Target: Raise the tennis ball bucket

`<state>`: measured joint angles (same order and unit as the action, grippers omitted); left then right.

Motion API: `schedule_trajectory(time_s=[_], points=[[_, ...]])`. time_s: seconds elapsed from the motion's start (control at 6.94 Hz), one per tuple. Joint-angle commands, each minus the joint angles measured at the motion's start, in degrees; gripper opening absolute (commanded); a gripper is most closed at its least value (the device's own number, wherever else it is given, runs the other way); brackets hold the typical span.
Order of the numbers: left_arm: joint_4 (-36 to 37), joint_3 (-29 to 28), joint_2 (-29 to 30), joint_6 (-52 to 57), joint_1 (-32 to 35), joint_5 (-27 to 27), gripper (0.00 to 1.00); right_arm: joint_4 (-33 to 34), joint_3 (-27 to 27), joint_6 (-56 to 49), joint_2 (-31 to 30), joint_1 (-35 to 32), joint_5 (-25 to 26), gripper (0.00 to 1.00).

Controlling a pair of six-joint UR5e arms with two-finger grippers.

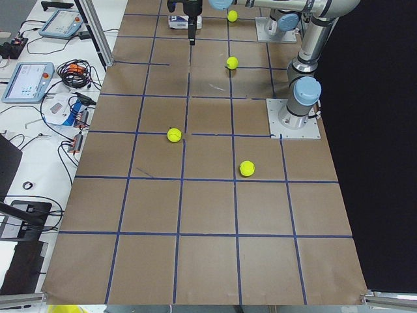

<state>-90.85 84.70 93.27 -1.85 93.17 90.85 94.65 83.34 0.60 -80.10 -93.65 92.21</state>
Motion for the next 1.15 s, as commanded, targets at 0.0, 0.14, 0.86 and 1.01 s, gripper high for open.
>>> schedule_trajectory(time_s=[0.0, 0.14, 0.86, 1.01], points=[[0.0, -0.2, 0.0, -0.1, 0.1, 0.0, 1.0, 0.0, -0.1, 0.0, 0.0, 0.1, -0.1, 1.0], [0.0, -0.2, 0.3, -0.3, 0.2, 0.0, 1.0, 0.0, 0.2, 0.0, 0.0, 0.3, 0.1, 1.0], [0.2, 0.1, 0.1, 0.1, 0.2, 0.2, 1.0, 0.1, 0.1, -0.2, 0.0, 0.8, -0.5, 1.0], [0.2, 0.3, -0.2, 0.1, 0.2, 0.2, 1.0, 0.1, 0.2, -0.3, 0.0, 0.8, -0.4, 1.0]])
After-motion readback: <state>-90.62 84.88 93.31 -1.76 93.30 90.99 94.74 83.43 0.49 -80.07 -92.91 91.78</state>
